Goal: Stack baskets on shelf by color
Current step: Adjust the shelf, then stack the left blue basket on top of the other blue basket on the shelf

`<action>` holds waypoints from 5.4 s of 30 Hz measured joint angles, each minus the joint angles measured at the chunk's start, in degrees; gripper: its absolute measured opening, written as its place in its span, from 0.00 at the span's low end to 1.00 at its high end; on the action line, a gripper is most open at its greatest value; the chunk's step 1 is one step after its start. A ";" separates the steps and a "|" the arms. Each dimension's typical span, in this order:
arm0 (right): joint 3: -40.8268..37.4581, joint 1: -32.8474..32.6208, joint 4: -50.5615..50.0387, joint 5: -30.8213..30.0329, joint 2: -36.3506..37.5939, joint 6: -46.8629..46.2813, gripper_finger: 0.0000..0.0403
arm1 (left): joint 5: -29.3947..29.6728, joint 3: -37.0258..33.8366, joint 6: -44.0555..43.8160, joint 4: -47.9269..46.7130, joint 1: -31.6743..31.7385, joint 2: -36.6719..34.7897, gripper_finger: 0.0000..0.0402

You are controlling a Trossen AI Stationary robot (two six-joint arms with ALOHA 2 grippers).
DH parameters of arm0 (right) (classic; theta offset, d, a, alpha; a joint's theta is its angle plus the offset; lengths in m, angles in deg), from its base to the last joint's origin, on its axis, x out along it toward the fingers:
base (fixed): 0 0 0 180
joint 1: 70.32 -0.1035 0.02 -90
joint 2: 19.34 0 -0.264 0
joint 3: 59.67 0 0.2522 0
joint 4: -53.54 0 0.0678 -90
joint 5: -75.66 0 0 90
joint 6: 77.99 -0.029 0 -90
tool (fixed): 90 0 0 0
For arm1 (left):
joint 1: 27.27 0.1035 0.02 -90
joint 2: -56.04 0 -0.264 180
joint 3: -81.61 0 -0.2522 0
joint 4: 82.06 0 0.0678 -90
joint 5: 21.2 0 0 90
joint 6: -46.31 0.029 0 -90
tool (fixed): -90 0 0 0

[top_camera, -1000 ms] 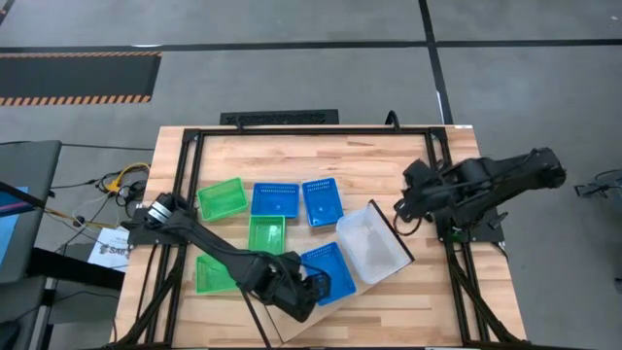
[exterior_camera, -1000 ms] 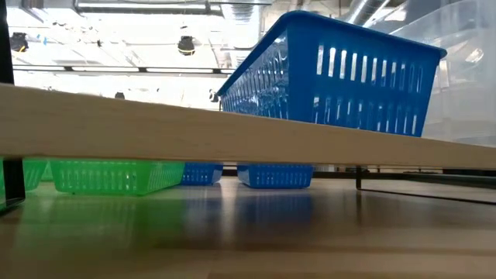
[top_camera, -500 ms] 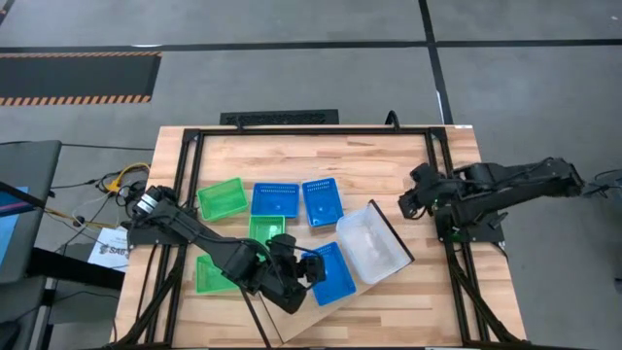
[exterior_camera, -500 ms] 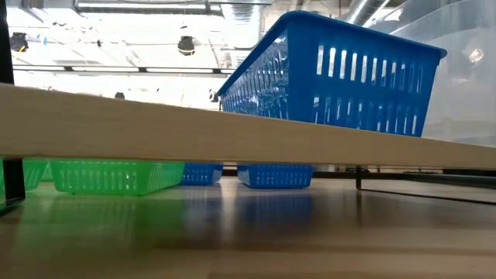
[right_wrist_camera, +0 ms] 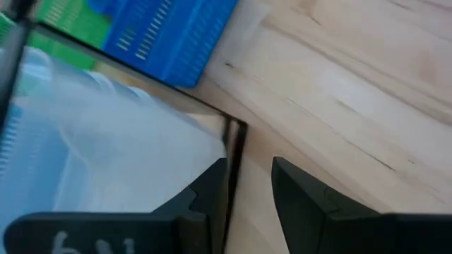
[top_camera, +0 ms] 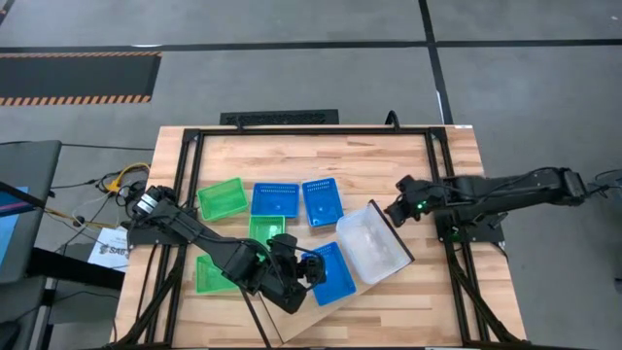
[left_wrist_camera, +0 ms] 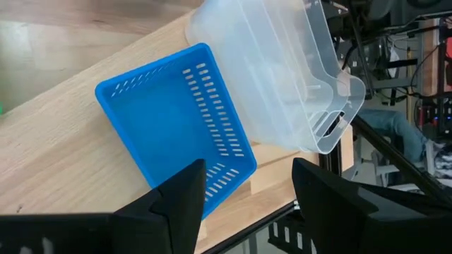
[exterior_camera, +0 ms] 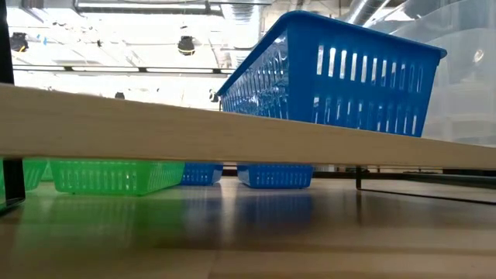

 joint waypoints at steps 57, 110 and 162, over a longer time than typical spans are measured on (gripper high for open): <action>44.20 -20.16 -4.96 6.52 -22.57 28.40 0.27 | 5.75 0.50 28.78 -15.27 1.46 -16.83 0.49; 72.55 -33.59 -39.37 -25.35 -41.56 8.42 0.26 | -25.41 -15.28 93.08 -16.46 36.04 -15.03 0.49; 72.57 -37.78 -45.20 -25.11 -41.58 6.77 0.26 | -22.16 -23.46 53.32 2.00 34.88 2.54 0.41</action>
